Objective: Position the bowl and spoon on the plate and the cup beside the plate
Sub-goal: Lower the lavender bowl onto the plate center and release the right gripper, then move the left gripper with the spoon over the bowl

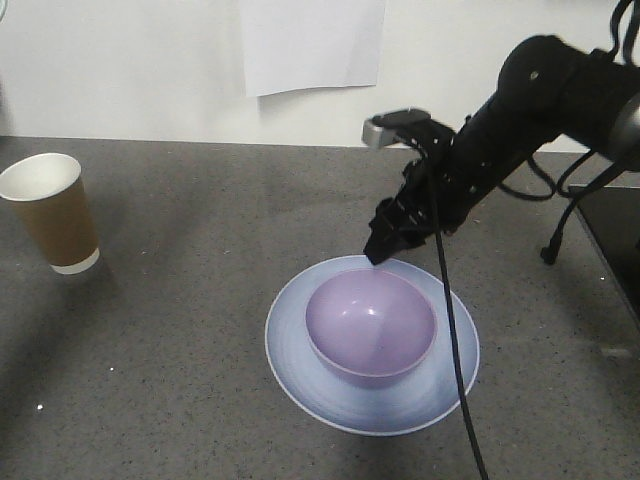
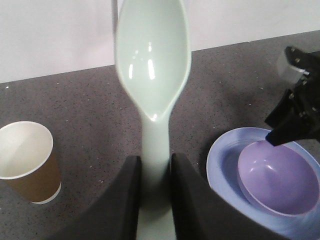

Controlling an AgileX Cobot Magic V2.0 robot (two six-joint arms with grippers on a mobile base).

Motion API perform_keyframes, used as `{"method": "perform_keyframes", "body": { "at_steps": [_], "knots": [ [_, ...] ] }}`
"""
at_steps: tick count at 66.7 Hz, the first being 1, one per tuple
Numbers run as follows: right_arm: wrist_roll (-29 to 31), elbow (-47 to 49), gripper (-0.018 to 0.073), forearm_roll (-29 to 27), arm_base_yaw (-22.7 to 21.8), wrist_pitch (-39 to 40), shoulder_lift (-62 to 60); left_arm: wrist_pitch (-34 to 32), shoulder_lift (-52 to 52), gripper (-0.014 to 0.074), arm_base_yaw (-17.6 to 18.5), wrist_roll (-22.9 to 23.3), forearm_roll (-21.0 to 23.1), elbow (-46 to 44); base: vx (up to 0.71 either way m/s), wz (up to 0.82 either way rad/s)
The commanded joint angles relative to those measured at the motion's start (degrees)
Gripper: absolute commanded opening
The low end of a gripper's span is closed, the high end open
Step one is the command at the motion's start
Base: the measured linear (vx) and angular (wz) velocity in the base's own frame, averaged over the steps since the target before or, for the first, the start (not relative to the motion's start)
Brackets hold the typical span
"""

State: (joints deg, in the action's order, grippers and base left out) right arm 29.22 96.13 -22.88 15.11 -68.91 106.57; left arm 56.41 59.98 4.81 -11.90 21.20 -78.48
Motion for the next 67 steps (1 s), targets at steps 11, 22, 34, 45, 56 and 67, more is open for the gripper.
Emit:
{"method": "perform_keyframes", "body": {
  "at_steps": [11, 22, 34, 45, 56, 67],
  "knots": [
    [-3.2, 10.6, 0.0279, -0.8, -0.2, -1.4, -13.8, -2.7, -0.8, -0.0006, 0.0, 0.0, 1.5, -1.4, 0.00, 0.00],
    [-2.7, 10.8, 0.0017, 0.3, -0.2, 0.6, -26.0, -2.5, -0.7, -0.0006, 0.0, -0.6, 3.4, -1.4, 0.00, 0.00],
    [-2.8, 6.0, -0.0007, 2.0, -0.2, 0.9, -43.5, 0.3, 2.1, -0.0006, 0.0, -7.1, 11.8, -1.4, 0.00, 0.00],
    [-5.4, -10.1, -0.0006, 4.4, -0.2, 7.4, -66.1, 4.0, 6.2, -0.0006, 0.1, -11.5, 18.4, -1.4, 0.00, 0.00],
    [-16.5, -33.1, -0.0006, 14.5, -0.2, 17.8, -93.8, 6.0, 10.6, -0.0008, 1.7, -13.1, 19.7, -1.4, 0.00, 0.00],
    [-30.9, -45.8, -0.0006, 19.5, 0.2, 15.1, -107.9, 4.7, 14.4, -0.0008, 8.9, -13.4, 18.8, -1.5, 0.00, 0.00]
  ]
}}
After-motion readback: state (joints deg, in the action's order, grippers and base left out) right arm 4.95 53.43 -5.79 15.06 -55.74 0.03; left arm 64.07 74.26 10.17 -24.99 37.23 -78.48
